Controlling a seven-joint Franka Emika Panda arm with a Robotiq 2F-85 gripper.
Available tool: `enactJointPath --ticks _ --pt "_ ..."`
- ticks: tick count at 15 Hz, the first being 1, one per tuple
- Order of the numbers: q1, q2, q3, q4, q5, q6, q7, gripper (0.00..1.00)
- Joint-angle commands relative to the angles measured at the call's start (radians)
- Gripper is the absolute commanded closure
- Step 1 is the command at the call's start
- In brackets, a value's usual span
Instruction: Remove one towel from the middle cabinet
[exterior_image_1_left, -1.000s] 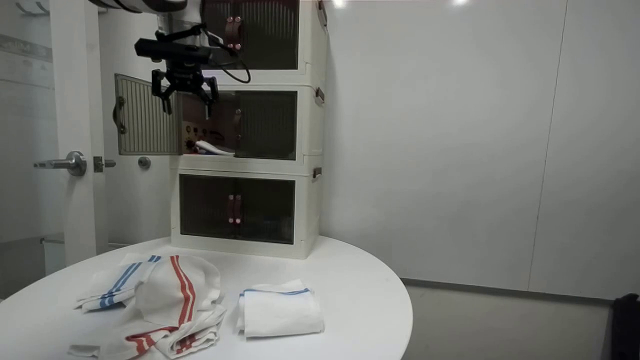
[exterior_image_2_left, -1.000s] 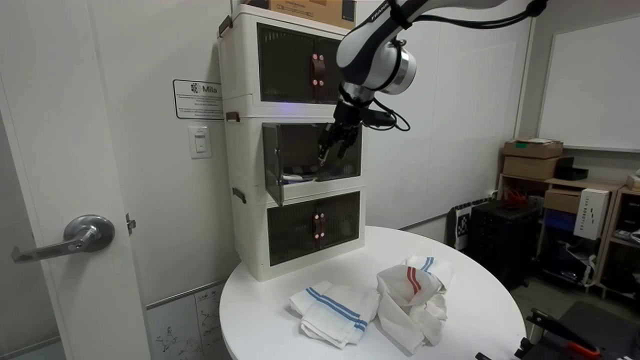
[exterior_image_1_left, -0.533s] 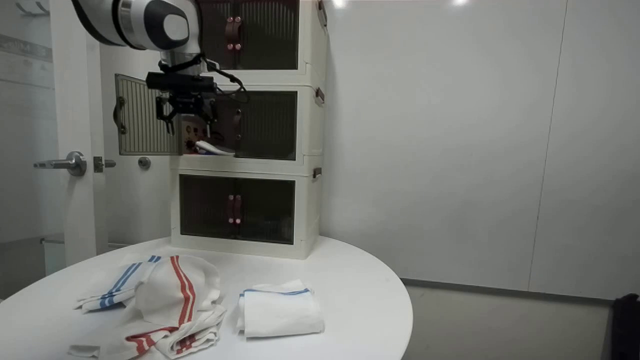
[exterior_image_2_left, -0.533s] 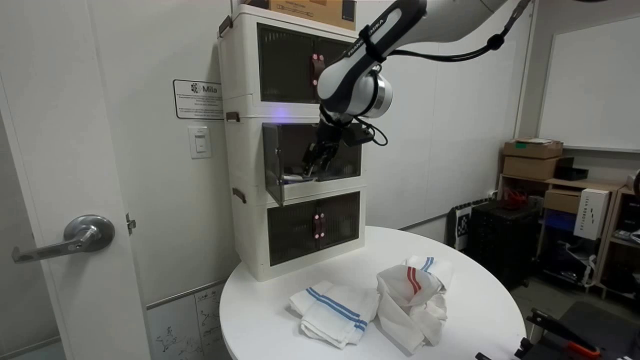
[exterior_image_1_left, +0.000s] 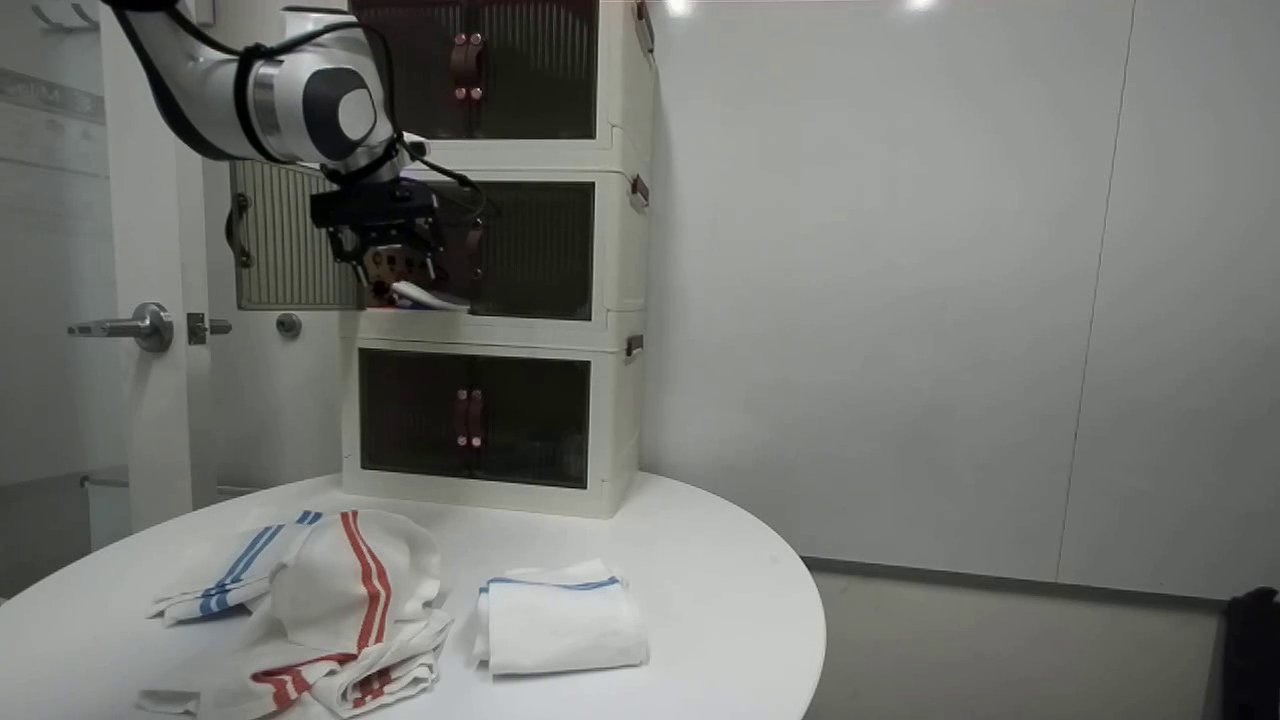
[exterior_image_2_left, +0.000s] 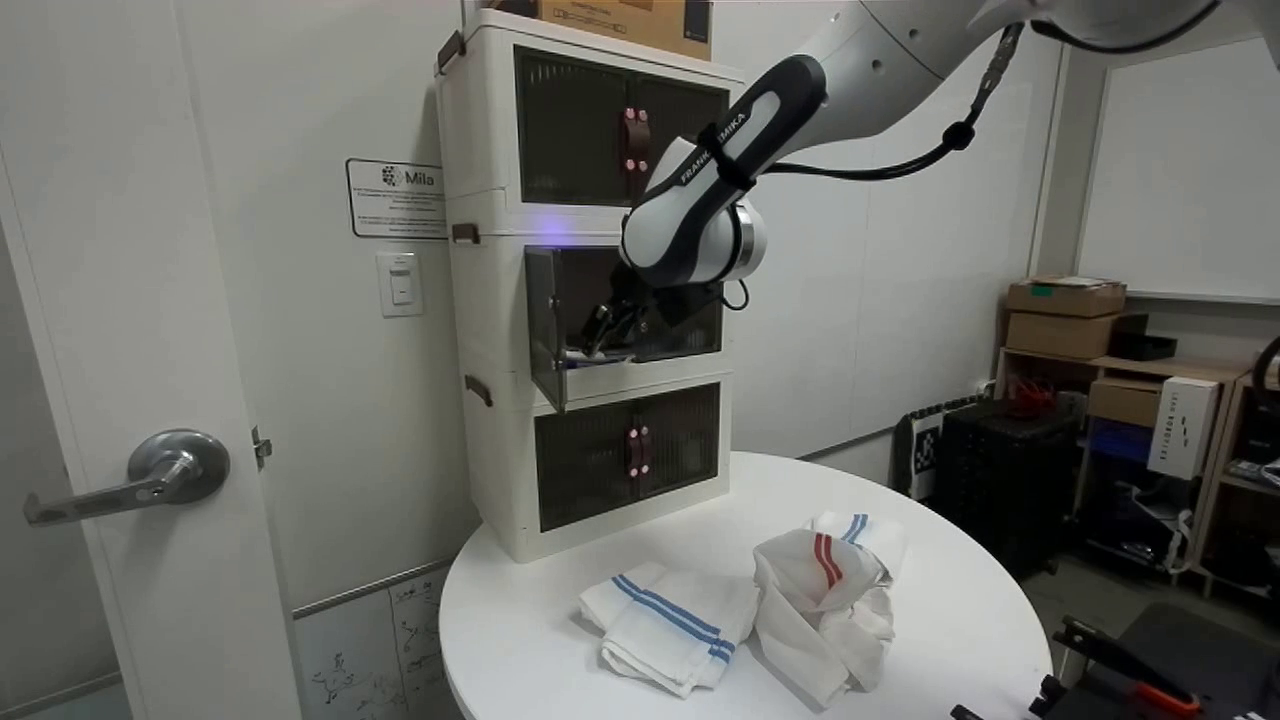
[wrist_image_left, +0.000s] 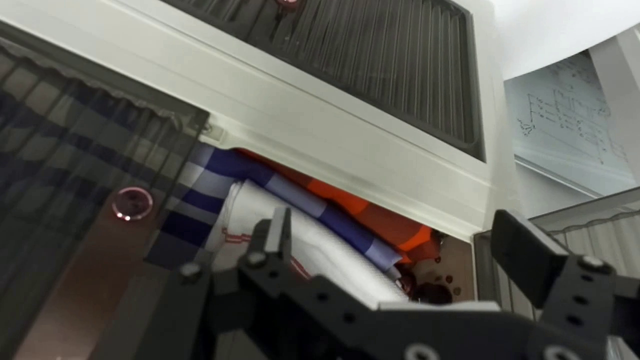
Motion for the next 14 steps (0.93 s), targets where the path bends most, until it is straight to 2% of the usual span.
enactJointPath --ticks 1,6,14 --pt "-0.01 0.047 0.012 0.05 -0.047 0.073 0.025 0.0" --pt "-0.004 0.083 0.006 0.095 -0.086 0.117 0.026 0.0" --pt "-0.002 0.155 0.014 0.2 -0.12 0.096 0.018 0.0"
